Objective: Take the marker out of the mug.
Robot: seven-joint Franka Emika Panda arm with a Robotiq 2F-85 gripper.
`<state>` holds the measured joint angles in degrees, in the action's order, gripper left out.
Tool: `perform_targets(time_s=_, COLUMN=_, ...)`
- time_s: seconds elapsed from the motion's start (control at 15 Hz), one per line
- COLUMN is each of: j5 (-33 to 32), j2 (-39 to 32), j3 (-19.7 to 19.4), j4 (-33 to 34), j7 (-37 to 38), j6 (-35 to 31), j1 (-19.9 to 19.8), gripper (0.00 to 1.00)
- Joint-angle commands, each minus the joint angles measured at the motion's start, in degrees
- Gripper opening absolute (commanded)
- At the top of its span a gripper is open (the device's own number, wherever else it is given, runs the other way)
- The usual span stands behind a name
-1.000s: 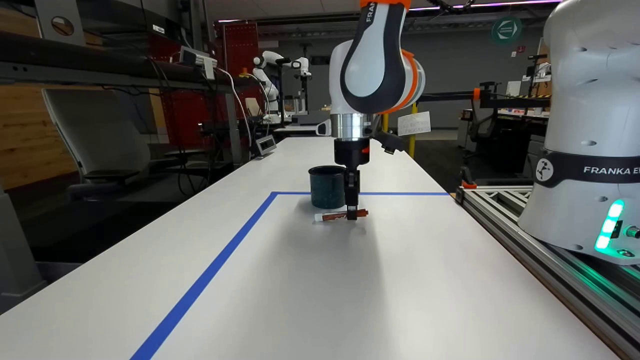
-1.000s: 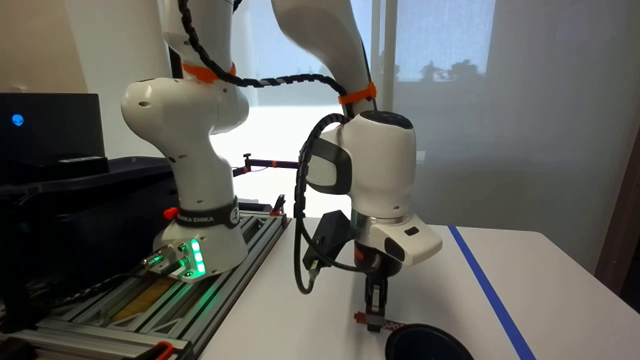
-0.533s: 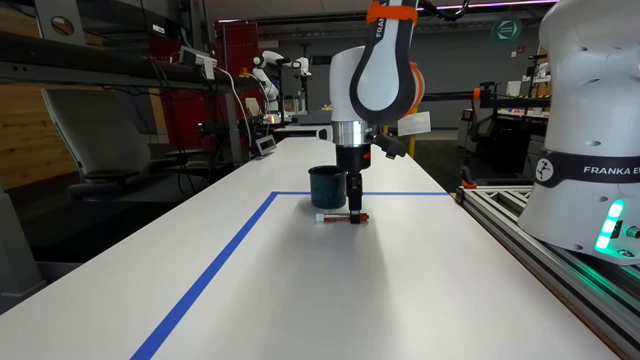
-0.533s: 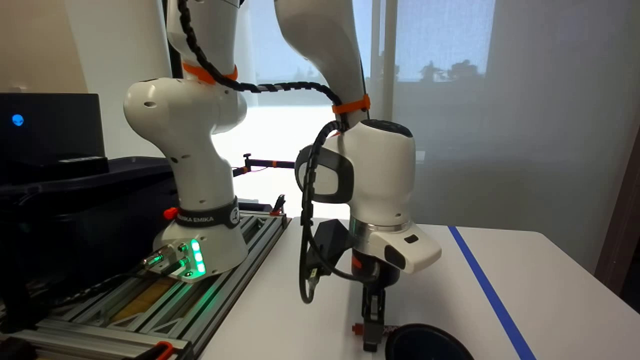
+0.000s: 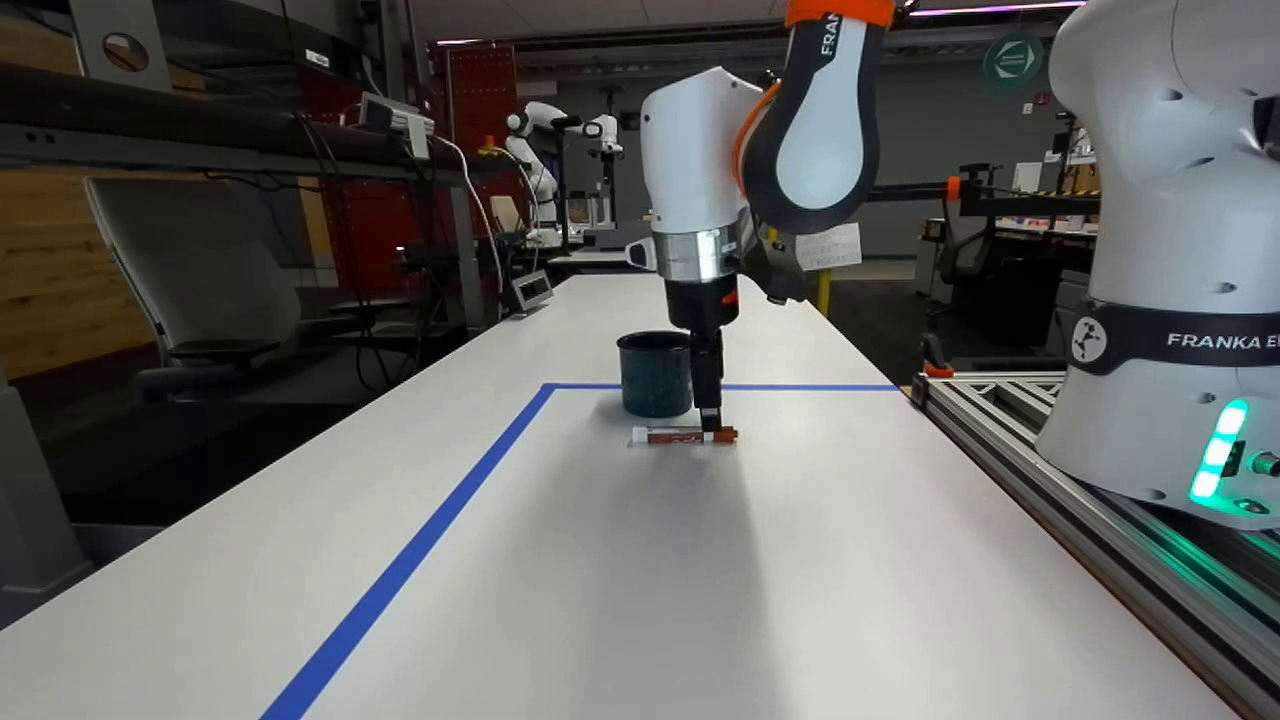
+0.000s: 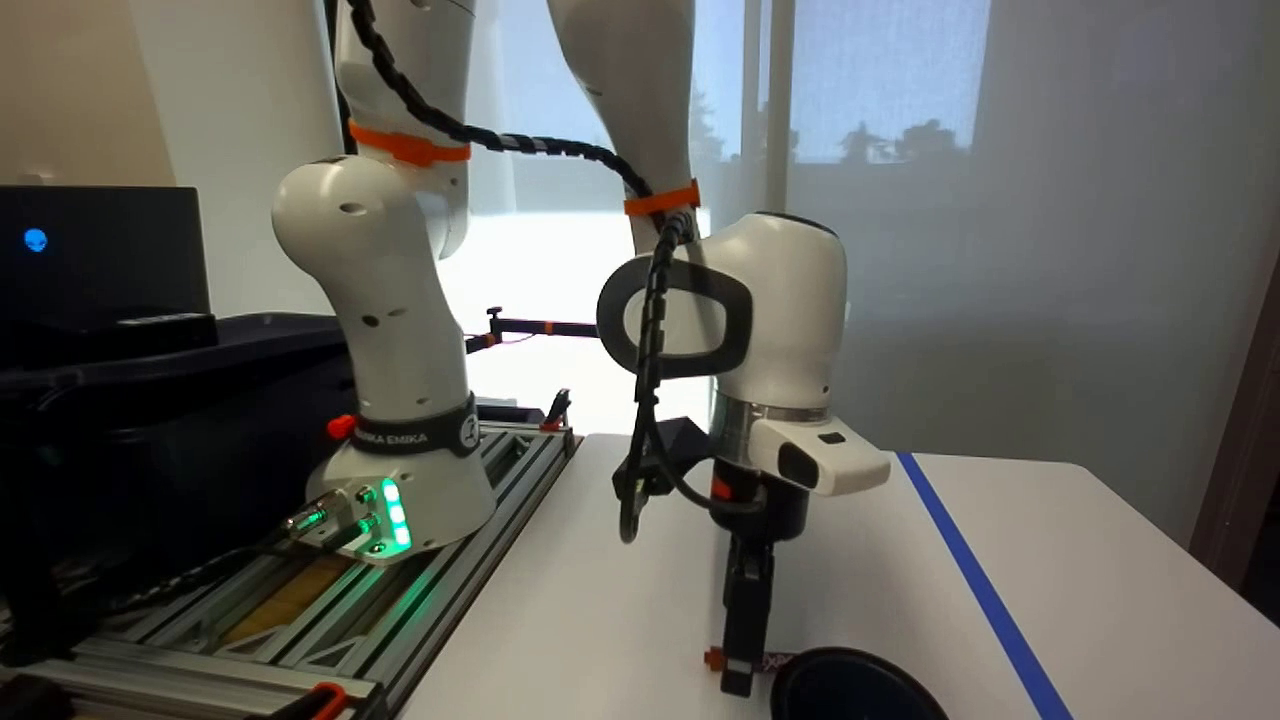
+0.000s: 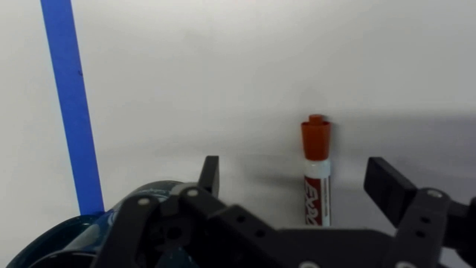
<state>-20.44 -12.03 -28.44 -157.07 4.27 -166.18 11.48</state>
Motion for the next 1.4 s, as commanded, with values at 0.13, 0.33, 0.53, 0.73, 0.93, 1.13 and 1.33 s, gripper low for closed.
perform_targets(time_s=0.13, j5=-15.53, j2=13.22, j3=3.23, j4=-1.90, j7=20.25, j6=15.46, j1=-0.67, gripper=1.00)
perform_targets(time_s=0.33, j5=-9.69, j2=19.14, j3=12.61, j4=-1.91, j7=20.11, j6=24.75, j1=-5.44, gripper=1.00)
perform_targets(time_s=0.53, j5=-2.39, j2=23.81, j3=19.19, j4=-1.18, j7=17.55, j6=32.26, j1=-8.49, gripper=1.00)
perform_targets(time_s=0.73, j5=1.65, j2=27.53, j3=22.57, j4=-0.67, j7=16.57, j6=36.64, j1=-11.32, gripper=1.00)
perform_targets(time_s=0.93, j5=1.85, j2=28.84, j3=24.35, j4=0.35, j7=16.91, j6=37.97, j1=-13.99, gripper=1.00)
perform_targets(time_s=1.13, j5=1.01, j2=27.02, j3=25.47, j4=0.46, j7=17.50, j6=36.05, j1=-15.24, gripper=1.00)
perform_targets(time_s=1.33, j5=0.99, j2=27.12, j3=25.63, j4=0.46, j7=17.51, j6=36.08, j1=-15.38, gripper=1.00)
